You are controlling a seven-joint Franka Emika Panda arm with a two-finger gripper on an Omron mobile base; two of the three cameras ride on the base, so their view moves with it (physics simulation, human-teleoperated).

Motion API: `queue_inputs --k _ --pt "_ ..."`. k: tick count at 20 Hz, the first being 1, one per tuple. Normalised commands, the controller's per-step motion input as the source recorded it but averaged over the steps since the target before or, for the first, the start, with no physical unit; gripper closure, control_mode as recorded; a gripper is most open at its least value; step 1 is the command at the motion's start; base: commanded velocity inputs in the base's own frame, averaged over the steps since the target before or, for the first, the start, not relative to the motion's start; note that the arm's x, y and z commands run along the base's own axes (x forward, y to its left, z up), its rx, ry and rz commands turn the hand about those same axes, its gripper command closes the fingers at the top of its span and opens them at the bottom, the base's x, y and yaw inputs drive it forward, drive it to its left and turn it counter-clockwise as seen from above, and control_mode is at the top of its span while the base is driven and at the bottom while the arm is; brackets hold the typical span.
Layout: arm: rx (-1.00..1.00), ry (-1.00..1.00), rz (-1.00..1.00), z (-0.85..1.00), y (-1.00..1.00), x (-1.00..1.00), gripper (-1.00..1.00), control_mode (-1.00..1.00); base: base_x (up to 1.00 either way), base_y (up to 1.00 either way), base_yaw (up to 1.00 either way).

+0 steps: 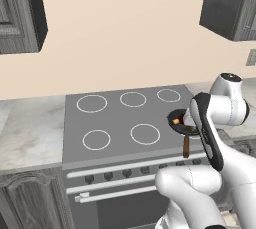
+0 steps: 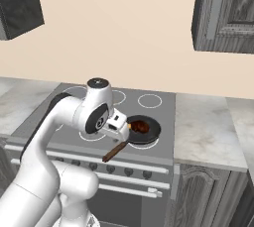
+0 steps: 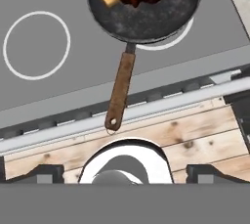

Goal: Pick up the pan with the steak in it and place it on the dining table. Then place the steak on the plate.

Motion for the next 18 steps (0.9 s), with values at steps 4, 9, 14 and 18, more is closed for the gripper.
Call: queue_inputs --k 4,9,14,18 --pt "0.0 0.05 -0.08 -0.54 -0.01 0.0 -1.0 -1.0 0.0 0.0 0.0" --pt "-0.02 -0.03 -0.07 -0.53 0.0 0.0 -1.0 -1.0 0.0 0.0 0.0" --pt "-0.03 -0.07 -0.06 -0.43 0.0 0.05 -1.0 -1.0 0.0 0.0 0.0" --pt "-0.01 -0.07 -0.06 -0.32 0.01 0.24 -1.0 -1.0 0.0 0.0 0.0"
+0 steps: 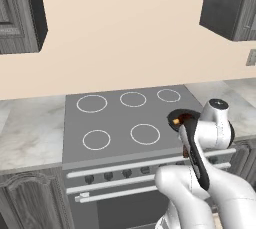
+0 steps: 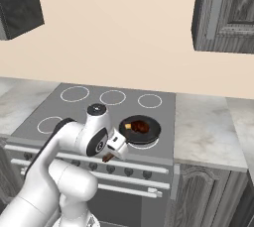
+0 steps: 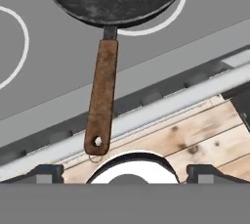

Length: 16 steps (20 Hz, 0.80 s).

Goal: Pick up the pan with the steak in it and place it on the dining table. Then place the steak on the plate.

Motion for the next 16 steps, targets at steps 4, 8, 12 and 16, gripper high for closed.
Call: queue_inputs --k 4,8,12,16 --pt "0.0 -0.07 -0.07 -0.25 0.0 0.35 -1.0 -1.0 0.0 0.0 0.0" --pt "0.0 -0.04 -0.06 -0.23 0.0 0.36 -1.0 -1.0 0.0 0.0 0.0" --pt "0.0 0.0 -0.01 -0.12 0.0 0.1 -1.0 -1.0 0.0 0.0 0.0" --pt "0.0 0.01 -0.02 -0.09 0.13 0.03 -1.0 -1.0 0.0 0.0 0.0"
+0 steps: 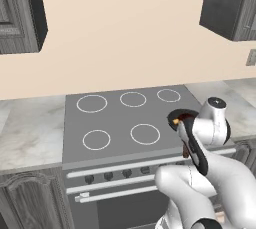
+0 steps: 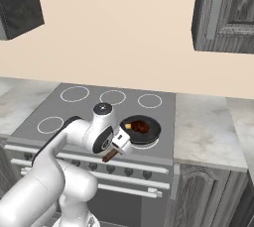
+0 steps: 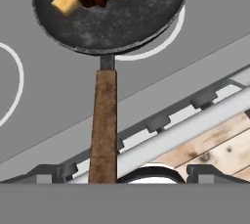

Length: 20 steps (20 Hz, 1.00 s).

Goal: Pick up the pan with the steak in it and place it on the dining table. Then place the steak on the plate.

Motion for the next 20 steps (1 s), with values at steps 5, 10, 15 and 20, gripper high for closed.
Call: queue_inputs --k 5,10,15,20 --pt "0.0 0.0 -0.07 -0.15 0.27 0.08 -1.0 -1.0 0.0 0.0 0.0" --pt "0.0 0.0 -0.02 -0.02 0.06 0.01 -1.0 -1.0 0.0 0.0 0.0" --pt "0.0 0.0 0.0 -0.25 0.0 0.0 -1.0 -1.0 0.0 0.0 0.0" --pt "0.0 0.04 0.0 -0.45 0.0 0.0 -1.0 -1.0 0.0 0.0 0.0"
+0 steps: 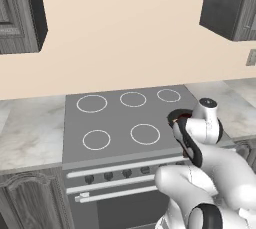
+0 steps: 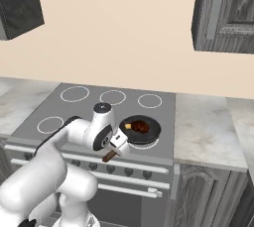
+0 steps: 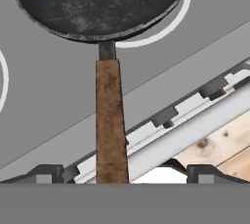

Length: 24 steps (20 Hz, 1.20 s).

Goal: Pick up the pan with the steak in it and place it on the dining table. Then place the steak on the plate.

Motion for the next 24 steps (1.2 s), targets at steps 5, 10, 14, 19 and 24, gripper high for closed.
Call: queue_inputs --k 5,10,14,19,24 --pt "-0.01 0.04 0.0 -0.55 0.05 0.0 -1.0 -1.0 0.0 0.0 0.0" --pt "0.0 0.0 0.0 -0.55 0.17 0.03 -1.0 -1.0 0.0 0.0 0.0" --pt "0.0 0.0 -0.01 -0.43 0.18 0.04 -1.0 -1.0 0.0 0.0 0.0" --pt "0.0 0.0 -0.03 -0.4 0.19 0.07 -1.0 -1.0 0.0 0.0 0.0" --pt "-0.01 -0.01 -0.01 -0.37 0.1 0.05 -1.0 -1.0 0.0 0.0 0.0"
